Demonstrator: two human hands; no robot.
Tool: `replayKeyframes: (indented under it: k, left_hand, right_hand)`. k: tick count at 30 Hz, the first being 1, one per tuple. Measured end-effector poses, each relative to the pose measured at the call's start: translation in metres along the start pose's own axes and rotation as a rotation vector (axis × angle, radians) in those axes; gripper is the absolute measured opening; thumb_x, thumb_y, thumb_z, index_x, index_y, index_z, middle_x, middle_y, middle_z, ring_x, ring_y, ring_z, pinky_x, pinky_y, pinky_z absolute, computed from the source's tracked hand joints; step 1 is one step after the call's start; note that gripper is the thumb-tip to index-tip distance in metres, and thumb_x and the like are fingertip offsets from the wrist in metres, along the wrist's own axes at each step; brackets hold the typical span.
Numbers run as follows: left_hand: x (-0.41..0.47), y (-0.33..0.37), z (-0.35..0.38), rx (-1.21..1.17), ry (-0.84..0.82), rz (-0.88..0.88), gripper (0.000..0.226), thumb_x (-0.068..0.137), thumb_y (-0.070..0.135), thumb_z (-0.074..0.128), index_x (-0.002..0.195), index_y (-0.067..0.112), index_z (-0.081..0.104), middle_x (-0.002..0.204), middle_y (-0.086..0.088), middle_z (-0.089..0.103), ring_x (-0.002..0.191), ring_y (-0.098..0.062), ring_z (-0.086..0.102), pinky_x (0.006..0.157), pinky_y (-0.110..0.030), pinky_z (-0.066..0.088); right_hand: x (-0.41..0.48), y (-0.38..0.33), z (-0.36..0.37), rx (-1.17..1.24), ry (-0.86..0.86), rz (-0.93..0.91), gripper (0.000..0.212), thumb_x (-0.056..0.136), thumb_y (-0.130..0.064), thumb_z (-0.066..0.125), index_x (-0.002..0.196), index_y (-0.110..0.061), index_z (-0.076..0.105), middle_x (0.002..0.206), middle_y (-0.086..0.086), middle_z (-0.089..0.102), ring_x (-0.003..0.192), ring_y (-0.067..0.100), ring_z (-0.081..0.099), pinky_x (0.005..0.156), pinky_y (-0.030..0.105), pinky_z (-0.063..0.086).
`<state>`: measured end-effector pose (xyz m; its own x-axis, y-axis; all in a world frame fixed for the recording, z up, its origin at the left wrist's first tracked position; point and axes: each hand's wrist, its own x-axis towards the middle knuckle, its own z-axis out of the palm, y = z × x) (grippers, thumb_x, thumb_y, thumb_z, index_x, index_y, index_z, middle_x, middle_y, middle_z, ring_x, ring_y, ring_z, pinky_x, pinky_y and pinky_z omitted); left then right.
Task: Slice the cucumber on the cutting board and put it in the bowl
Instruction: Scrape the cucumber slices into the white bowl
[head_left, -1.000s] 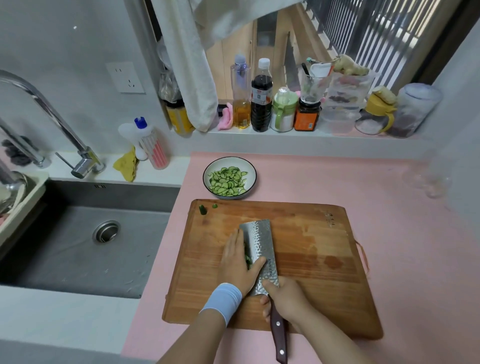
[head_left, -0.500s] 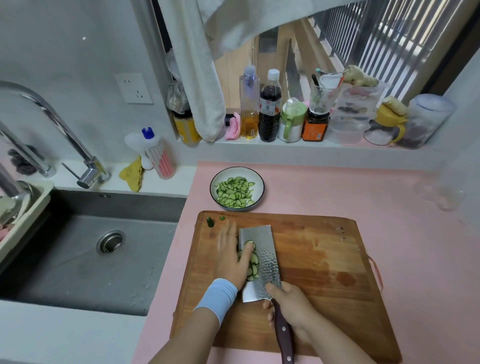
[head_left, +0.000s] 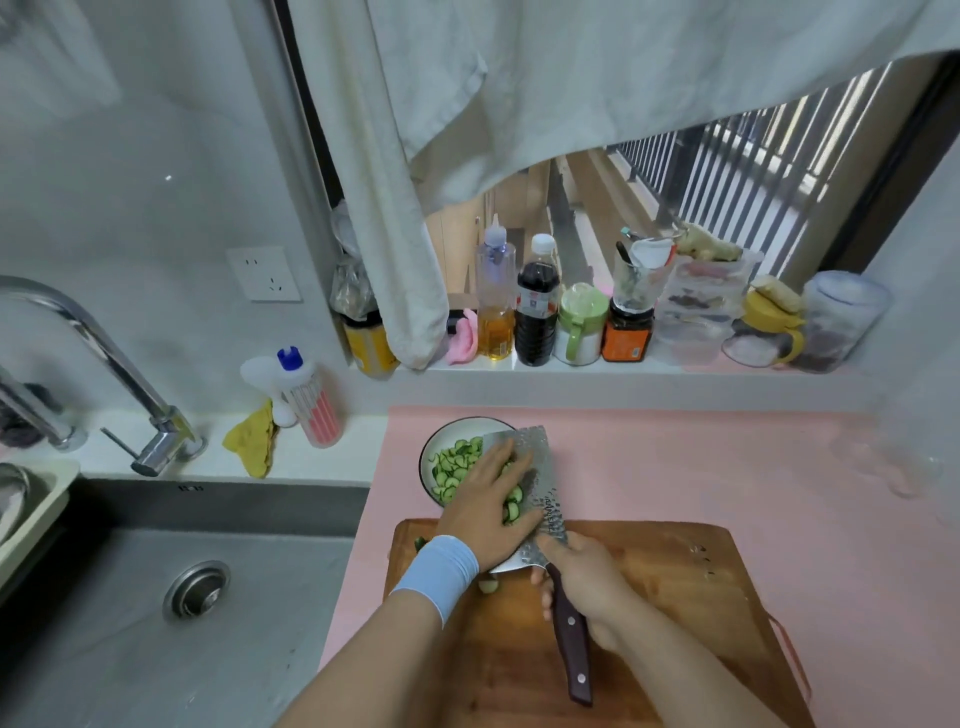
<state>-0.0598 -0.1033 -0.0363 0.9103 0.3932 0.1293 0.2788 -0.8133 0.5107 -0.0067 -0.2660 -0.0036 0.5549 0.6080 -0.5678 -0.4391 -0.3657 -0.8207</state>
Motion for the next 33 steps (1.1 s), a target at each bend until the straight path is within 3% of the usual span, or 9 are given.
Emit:
replayKeyframes:
  k: [4, 8, 11, 14, 18, 24, 26, 29, 33]
  left_hand:
    - [0.040, -0.023, -0.002, -0.021, -0.009, -0.004, 0.057, 0.098, 0.045, 0.049, 0.151, 0.028, 0.034, 0.161, 0.008, 0.019, 0.148, -0.014, 0.015, 0.116, -0.020, 0.006]
    - [0.068, -0.053, 0.001, -0.100, 0.021, -0.191, 0.046, 0.098, 0.040, 0.050, 0.142, 0.028, 0.048, 0.156, 0.006, 0.033, 0.142, -0.015, 0.031, 0.116, -0.025, 0.021]
    - [0.069, -0.074, 0.003, -0.167, 0.033, -0.316, 0.044, 0.097, 0.037, 0.050, 0.139, 0.026, 0.053, 0.155, 0.009, 0.034, 0.142, -0.013, 0.030, 0.117, -0.026, 0.021]
    - [0.059, -0.078, 0.007, -0.174, 0.080, -0.189, 0.045, 0.097, 0.041, 0.047, 0.140, 0.030, 0.051, 0.153, 0.010, 0.037, 0.142, -0.011, 0.029, 0.119, -0.029, 0.020]
    - [0.051, -0.074, 0.022, 0.023, 0.044, 0.101, 0.049, 0.099, 0.046, 0.035, 0.142, 0.027, 0.050, 0.153, 0.010, 0.038, 0.144, -0.009, 0.025, 0.119, -0.027, 0.019]
    - [0.052, -0.092, 0.024, 0.123, 0.125, -0.125, 0.034, 0.097, 0.028, 0.048, 0.125, 0.021, 0.066, 0.138, 0.001, 0.057, 0.131, -0.026, 0.046, 0.105, -0.035, 0.043]
    - [0.054, -0.084, 0.019, 0.045, 0.173, -0.012, 0.039, 0.096, 0.026, 0.043, 0.128, 0.020, 0.064, 0.137, -0.001, 0.057, 0.128, -0.025, 0.049, 0.105, -0.035, 0.043]
    - [0.058, -0.077, 0.020, 0.131, 0.090, 0.244, 0.047, 0.094, 0.018, 0.037, 0.138, 0.014, 0.054, 0.144, -0.003, 0.051, 0.134, -0.022, 0.044, 0.111, -0.036, 0.037]
    - [0.057, -0.087, 0.019, 0.269, 0.022, 0.044, 0.046, 0.095, 0.013, 0.040, 0.140, 0.012, 0.051, 0.145, -0.002, 0.050, 0.136, -0.026, 0.041, 0.108, -0.040, 0.040]
  right_hand:
    - [0.030, -0.024, 0.008, -0.029, 0.064, -0.008, 0.021, 0.106, -0.022, 0.048, 0.105, -0.003, 0.055, 0.070, 0.011, 0.063, 0.044, 0.019, 0.050, 0.044, 0.029, 0.046]
    - [0.059, -0.038, 0.014, -0.033, 0.115, 0.012, 0.021, 0.107, -0.022, 0.047, 0.109, -0.004, 0.055, 0.069, 0.011, 0.062, 0.044, 0.019, 0.049, 0.044, 0.028, 0.046]
    - [0.074, -0.042, 0.013, -0.062, 0.136, 0.024, 0.018, 0.107, -0.023, 0.045, 0.113, -0.008, 0.053, 0.071, 0.011, 0.062, 0.044, 0.018, 0.048, 0.044, 0.028, 0.046]
    - [0.084, -0.042, 0.014, -0.074, 0.152, 0.040, 0.017, 0.107, -0.023, 0.046, 0.111, -0.009, 0.053, 0.070, 0.012, 0.062, 0.043, 0.018, 0.047, 0.044, 0.028, 0.046]
    - [0.086, -0.041, 0.020, -0.103, 0.157, 0.037, 0.018, 0.107, -0.022, 0.045, 0.095, -0.012, 0.054, 0.070, 0.012, 0.061, 0.044, 0.019, 0.047, 0.046, 0.029, 0.046]
    - [0.083, -0.037, 0.018, -0.112, 0.156, 0.035, 0.011, 0.107, -0.023, 0.044, 0.101, -0.018, 0.051, 0.069, 0.010, 0.061, 0.043, 0.017, 0.047, 0.045, 0.028, 0.046]
    - [0.083, -0.037, 0.019, -0.119, 0.159, 0.020, 0.012, 0.107, -0.023, 0.044, 0.097, -0.020, 0.050, 0.069, 0.011, 0.060, 0.044, 0.017, 0.047, 0.046, 0.030, 0.046]
    - [0.084, -0.037, 0.024, -0.137, 0.165, 0.011, 0.015, 0.107, -0.022, 0.045, 0.096, -0.015, 0.052, 0.068, 0.011, 0.060, 0.044, 0.018, 0.047, 0.048, 0.031, 0.046]
    - [0.084, -0.036, 0.025, -0.156, 0.172, 0.019, 0.012, 0.107, -0.024, 0.045, 0.105, -0.014, 0.052, 0.068, 0.010, 0.061, 0.043, 0.017, 0.047, 0.046, 0.030, 0.046]
